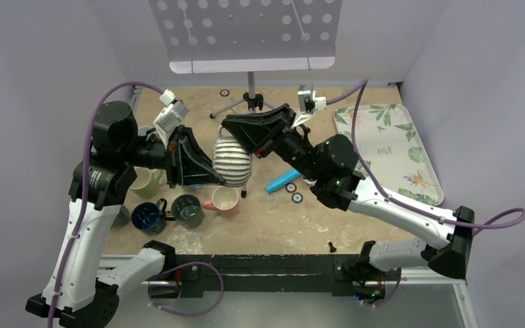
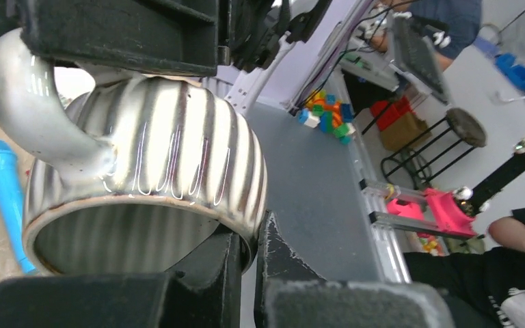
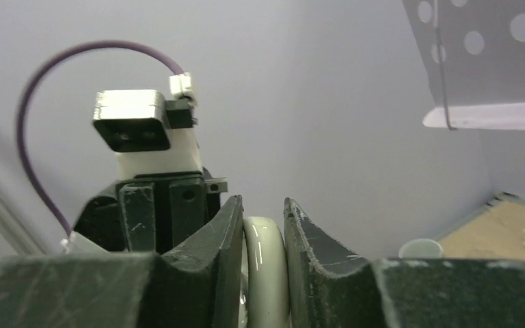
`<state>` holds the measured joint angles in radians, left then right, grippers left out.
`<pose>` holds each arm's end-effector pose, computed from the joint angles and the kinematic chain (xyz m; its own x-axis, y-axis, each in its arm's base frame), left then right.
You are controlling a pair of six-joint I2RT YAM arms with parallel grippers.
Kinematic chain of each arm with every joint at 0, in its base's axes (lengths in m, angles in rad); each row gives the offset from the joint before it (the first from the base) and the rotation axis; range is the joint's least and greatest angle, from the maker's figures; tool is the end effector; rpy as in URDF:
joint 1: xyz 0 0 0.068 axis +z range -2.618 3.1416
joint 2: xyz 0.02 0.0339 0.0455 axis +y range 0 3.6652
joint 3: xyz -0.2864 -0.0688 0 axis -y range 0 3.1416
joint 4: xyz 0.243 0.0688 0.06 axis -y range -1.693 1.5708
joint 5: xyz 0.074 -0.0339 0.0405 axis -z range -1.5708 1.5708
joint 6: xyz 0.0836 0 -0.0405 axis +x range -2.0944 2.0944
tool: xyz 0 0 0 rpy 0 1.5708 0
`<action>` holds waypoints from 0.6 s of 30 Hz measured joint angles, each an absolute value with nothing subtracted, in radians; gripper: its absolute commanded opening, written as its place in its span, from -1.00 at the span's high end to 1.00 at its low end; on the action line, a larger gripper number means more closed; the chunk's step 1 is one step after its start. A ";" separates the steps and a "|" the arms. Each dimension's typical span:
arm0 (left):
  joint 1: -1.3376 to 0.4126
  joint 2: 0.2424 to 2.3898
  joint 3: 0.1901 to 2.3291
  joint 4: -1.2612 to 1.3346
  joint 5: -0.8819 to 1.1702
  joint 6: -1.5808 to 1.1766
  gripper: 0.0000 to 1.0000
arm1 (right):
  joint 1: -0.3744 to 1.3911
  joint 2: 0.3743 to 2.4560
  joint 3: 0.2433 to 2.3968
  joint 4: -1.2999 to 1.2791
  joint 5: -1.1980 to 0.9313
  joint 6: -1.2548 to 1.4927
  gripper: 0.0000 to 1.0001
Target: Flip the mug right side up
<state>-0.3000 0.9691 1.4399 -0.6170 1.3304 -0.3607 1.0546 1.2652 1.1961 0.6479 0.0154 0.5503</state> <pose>0.1099 -0.1190 0.4996 -0.4790 0.0602 -0.8757 0.8756 -0.0377 -0.4815 0.1553 0.2710 0.5159 -0.2213 0.6695 -0.7091 -0.8770 0.1814 0.4449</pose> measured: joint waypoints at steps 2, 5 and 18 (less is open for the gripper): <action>-0.321 0.986 1.471 -0.720 1.291 -0.268 1.00 | 1.057 1.245 1.196 0.591 0.031 0.519 -0.17; -0.411 1.028 1.505 -0.887 1.063 -0.089 1.00 | 1.058 1.170 1.194 0.406 0.125 0.436 -0.30; -1.086 1.390 1.461 -1.200 0.311 0.385 1.00 | 1.056 0.783 1.072 -0.154 0.691 0.437 -0.46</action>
<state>-1.0859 1.3899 1.4612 -1.1995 0.3115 0.3851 1.0561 0.7830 1.0721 -0.1543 0.6914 0.4366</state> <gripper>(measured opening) 0.083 0.711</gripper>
